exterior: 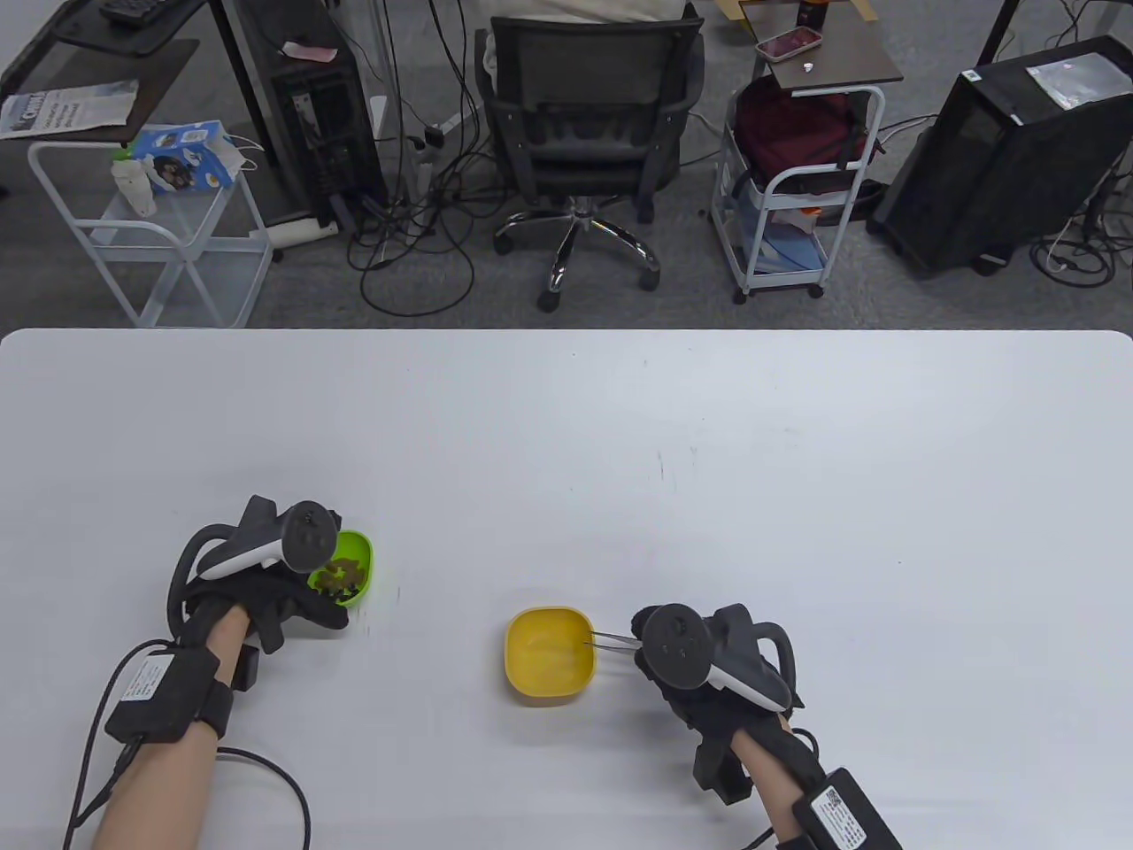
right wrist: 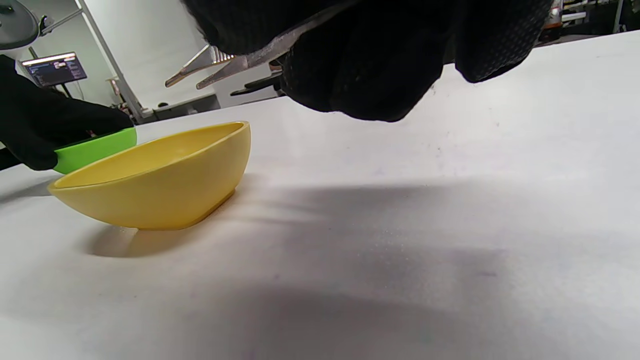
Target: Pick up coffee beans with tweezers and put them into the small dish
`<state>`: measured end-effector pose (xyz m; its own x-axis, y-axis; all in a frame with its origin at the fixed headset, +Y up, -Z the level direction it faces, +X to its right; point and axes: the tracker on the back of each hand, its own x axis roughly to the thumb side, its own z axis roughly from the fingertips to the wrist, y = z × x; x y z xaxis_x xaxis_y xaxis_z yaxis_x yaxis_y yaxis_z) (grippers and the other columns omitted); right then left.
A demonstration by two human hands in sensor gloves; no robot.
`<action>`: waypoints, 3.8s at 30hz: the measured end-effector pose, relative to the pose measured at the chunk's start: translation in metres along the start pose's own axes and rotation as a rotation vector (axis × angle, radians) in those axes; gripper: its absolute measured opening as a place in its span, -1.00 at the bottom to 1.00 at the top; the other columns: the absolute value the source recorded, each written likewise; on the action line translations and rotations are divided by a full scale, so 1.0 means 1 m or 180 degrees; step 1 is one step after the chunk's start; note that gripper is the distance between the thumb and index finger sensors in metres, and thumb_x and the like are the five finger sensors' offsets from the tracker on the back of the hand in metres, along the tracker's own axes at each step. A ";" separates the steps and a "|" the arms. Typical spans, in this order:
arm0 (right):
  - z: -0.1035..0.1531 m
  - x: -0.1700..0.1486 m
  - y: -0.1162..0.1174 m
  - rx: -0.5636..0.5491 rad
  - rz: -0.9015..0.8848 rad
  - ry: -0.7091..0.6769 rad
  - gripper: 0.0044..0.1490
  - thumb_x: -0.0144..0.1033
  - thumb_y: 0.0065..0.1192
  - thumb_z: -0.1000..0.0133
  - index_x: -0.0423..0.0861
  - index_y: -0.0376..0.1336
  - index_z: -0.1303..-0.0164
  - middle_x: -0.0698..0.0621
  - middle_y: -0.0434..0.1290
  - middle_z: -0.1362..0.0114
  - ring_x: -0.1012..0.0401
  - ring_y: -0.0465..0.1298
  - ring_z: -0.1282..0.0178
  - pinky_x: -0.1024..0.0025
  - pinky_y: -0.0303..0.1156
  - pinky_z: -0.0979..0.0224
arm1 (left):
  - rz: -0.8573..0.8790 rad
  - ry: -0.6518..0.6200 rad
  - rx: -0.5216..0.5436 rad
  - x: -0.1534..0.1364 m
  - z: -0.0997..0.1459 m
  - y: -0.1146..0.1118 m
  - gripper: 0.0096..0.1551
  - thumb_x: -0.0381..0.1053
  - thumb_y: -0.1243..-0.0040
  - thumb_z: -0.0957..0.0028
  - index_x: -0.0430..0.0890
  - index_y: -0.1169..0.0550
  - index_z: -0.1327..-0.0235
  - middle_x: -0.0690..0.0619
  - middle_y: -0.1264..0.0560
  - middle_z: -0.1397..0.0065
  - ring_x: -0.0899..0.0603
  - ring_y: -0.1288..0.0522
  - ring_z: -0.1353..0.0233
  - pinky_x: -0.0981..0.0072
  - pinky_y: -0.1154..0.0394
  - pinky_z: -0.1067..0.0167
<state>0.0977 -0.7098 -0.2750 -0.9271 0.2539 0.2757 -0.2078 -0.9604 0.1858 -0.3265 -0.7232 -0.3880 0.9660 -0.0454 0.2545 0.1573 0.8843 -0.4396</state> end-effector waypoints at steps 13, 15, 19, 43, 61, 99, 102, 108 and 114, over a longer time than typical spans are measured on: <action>0.000 0.000 0.001 0.0005 0.0035 0.0021 -0.37 -0.19 0.05 -0.09 -0.09 0.12 -0.37 0.00 0.54 -0.17 0.09 0.61 -0.04 -0.22 0.32 -0.56 | 0.0333 -0.0200 0.0338 -0.014 0.003 -0.013 0.54 0.42 -0.39 0.36 -0.21 -0.02 -0.80 -0.23 -0.17 -0.81 -0.25 -0.57 -0.53 -0.23 -0.46 -0.53; 0.000 0.000 0.001 0.0004 0.0033 0.0025 -0.39 -0.18 0.05 -0.09 -0.05 0.12 -0.36 0.00 0.54 -0.17 0.09 0.61 -0.04 -0.21 0.33 -0.56 | 0.0352 -0.0197 0.0333 -0.015 0.003 -0.014 0.55 0.43 -0.39 0.37 -0.23 -0.01 -0.80 -0.22 -0.18 -0.80 -0.24 -0.56 -0.53 -0.23 -0.45 -0.54; 0.000 0.000 0.001 -0.0009 0.0035 0.0023 -0.37 -0.18 0.06 -0.09 -0.09 0.13 -0.37 0.00 0.54 -0.17 0.10 0.61 -0.04 -0.21 0.33 -0.56 | 0.0422 -0.0211 0.0400 -0.016 0.004 -0.016 0.55 0.43 -0.38 0.37 -0.25 -0.03 -0.80 -0.25 -0.19 -0.79 -0.24 -0.56 -0.53 -0.25 -0.44 -0.53; 0.003 0.003 -0.002 -0.0127 0.0014 -0.0076 -0.38 -0.19 0.06 -0.08 -0.09 0.13 -0.36 0.00 0.54 -0.16 0.10 0.61 -0.04 -0.22 0.33 -0.56 | 0.0319 -0.0722 0.0746 0.044 0.051 -0.008 0.60 0.47 -0.33 0.29 -0.56 -0.14 -0.77 -0.48 -0.33 -0.69 -0.40 -0.57 -0.51 -0.38 -0.49 -0.44; 0.001 0.001 -0.002 -0.0094 0.0040 -0.0020 -0.39 -0.20 0.05 -0.09 -0.06 0.13 -0.37 0.00 0.55 -0.17 0.11 0.60 -0.02 -0.20 0.34 -0.55 | 0.0279 -0.1130 0.1367 0.134 0.089 0.006 0.52 0.49 -0.27 0.27 -0.50 -0.19 -0.71 -0.49 -0.33 -0.67 -0.42 -0.57 -0.51 -0.39 -0.48 -0.43; -0.008 0.073 -0.028 -0.0563 0.0421 -0.0488 -0.42 -0.06 0.16 -0.02 0.03 0.27 -0.25 0.04 0.58 -0.09 0.24 0.61 0.15 -0.02 0.51 -0.41 | -0.0401 -0.1082 0.1615 0.155 0.106 -0.017 0.49 0.52 -0.18 0.23 -0.48 -0.18 -0.71 -0.50 -0.32 -0.67 -0.41 -0.56 -0.48 -0.41 -0.46 -0.43; -0.012 0.087 -0.027 -0.0655 0.0453 -0.0589 -0.43 -0.05 0.18 0.00 0.05 0.30 -0.22 0.06 0.59 -0.06 0.23 0.62 0.16 -0.03 0.49 -0.44 | -0.0414 -0.1082 0.1631 0.157 0.107 -0.017 0.49 0.52 -0.18 0.23 -0.48 -0.18 -0.72 -0.50 -0.32 -0.67 -0.41 -0.55 -0.48 -0.40 -0.46 -0.43; -0.009 0.102 -0.019 -0.1051 0.0610 -0.0813 -0.45 -0.01 0.24 0.05 0.10 0.40 -0.14 0.13 0.62 0.02 0.23 0.65 0.17 -0.01 0.49 -0.46 | -0.0433 -0.1084 0.1642 0.158 0.107 -0.018 0.48 0.52 -0.17 0.23 -0.47 -0.17 -0.72 -0.50 -0.31 -0.67 -0.41 -0.55 -0.49 -0.40 -0.46 -0.44; -0.004 0.104 -0.013 -0.1131 0.0759 -0.0909 -0.46 -0.02 0.26 0.07 0.08 0.43 -0.10 0.20 0.61 0.05 0.24 0.64 0.20 -0.01 0.49 -0.46 | -0.0456 -0.1073 0.1636 0.159 0.107 -0.018 0.48 0.52 -0.17 0.23 -0.47 -0.17 -0.72 -0.49 -0.31 -0.68 -0.41 -0.55 -0.49 -0.41 -0.45 -0.44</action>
<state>0.0028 -0.6718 -0.2523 -0.8498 -0.0035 0.5271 -0.1399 -0.9626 -0.2319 -0.1976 -0.6965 -0.2481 0.8118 -0.1050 0.5744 0.0807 0.9944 0.0677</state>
